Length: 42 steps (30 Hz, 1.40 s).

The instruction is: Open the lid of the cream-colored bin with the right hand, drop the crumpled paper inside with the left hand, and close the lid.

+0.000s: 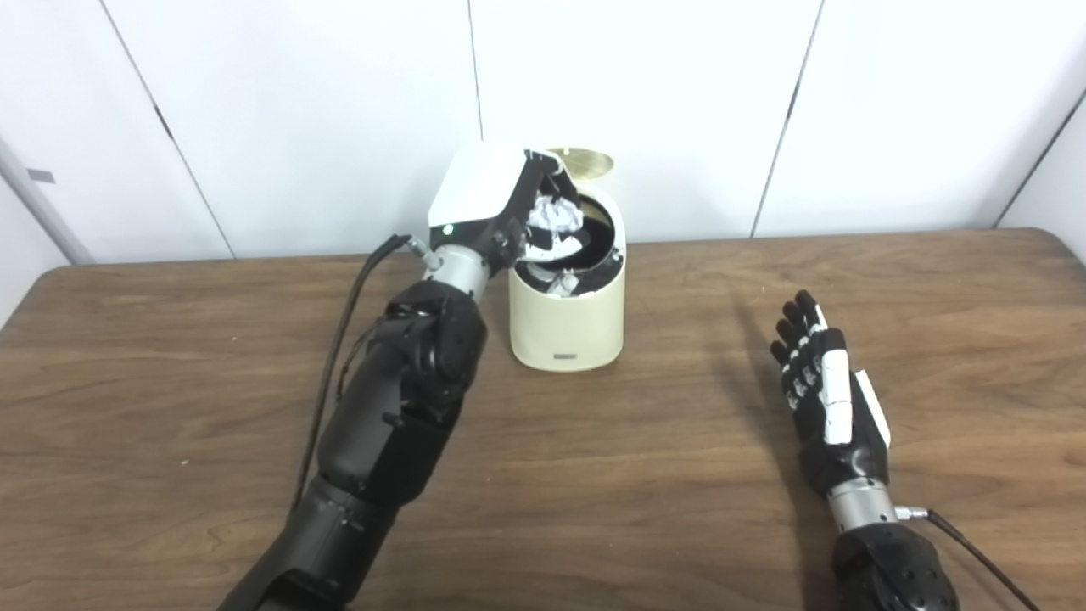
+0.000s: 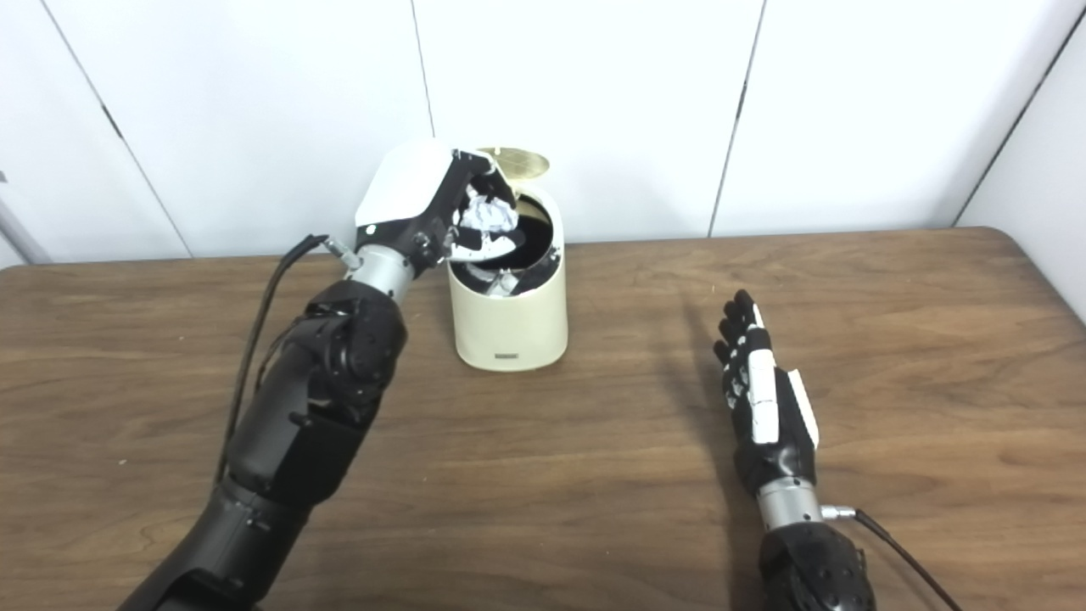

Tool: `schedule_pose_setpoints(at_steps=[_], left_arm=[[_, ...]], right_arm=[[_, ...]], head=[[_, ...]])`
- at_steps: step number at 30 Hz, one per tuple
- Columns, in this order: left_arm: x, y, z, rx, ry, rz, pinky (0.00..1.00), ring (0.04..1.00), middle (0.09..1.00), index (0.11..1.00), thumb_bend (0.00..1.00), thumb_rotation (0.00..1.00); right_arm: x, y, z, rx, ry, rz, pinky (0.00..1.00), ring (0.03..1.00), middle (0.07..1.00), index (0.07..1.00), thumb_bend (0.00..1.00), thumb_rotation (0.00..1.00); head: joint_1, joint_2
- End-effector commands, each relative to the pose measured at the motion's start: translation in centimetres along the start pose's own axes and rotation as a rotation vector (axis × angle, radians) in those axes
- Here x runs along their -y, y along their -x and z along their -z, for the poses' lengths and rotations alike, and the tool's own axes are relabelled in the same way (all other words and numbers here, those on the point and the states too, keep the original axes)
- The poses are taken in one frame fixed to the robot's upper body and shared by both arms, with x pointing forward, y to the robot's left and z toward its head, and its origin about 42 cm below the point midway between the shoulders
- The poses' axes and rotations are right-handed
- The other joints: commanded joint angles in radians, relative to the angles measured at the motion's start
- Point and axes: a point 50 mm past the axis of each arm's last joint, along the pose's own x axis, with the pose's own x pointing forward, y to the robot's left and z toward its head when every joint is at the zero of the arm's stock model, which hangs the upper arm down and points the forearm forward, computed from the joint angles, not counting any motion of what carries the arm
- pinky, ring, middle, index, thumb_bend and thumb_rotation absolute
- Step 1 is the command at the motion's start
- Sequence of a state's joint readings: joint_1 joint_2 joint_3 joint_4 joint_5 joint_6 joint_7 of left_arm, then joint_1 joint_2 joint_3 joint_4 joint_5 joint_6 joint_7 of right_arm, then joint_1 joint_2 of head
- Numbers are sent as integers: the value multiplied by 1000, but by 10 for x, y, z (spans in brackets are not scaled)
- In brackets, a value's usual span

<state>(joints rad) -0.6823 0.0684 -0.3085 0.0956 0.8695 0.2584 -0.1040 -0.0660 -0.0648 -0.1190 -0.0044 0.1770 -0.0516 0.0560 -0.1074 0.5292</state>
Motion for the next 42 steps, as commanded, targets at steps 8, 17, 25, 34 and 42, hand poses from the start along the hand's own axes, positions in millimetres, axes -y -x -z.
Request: schedule_pose_setpoints(at_steps=[8, 17, 25, 34, 42], left_arm=[[-12, -15, -28, 54, -29, -101, 282, 397, 534, 519, 466, 0], [-6, -13, -28, 66, -47, -106, 265, 406, 551, 519, 463, 0], [-2, -14, -24, 76, -87, -105, 258, 398, 545, 524, 462, 0], [-1, -16, -20, 68, -122, -84, 290, 393, 516, 522, 467, 0], [1, -18, -19, 58, -154, -65, 308, 387, 509, 507, 469, 0]], right_arm=[[5, 17, 21, -51, -29, 25, 1000, 1000, 993, 1000, 527, 1000], [9, 18, 22, -57, -28, 31, 1000, 1000, 989, 1000, 526, 1000], [11, 16, 21, -53, -25, 27, 1000, 1000, 984, 1000, 545, 1000], [8, 15, 19, -44, -23, 13, 1000, 1000, 987, 1000, 544, 1000], [8, 15, 21, -45, -20, 19, 1000, 1000, 966, 1000, 544, 1000]], head=[[-3, 1], [-1, 1], [7, 1], [9, 4], [10, 0]])
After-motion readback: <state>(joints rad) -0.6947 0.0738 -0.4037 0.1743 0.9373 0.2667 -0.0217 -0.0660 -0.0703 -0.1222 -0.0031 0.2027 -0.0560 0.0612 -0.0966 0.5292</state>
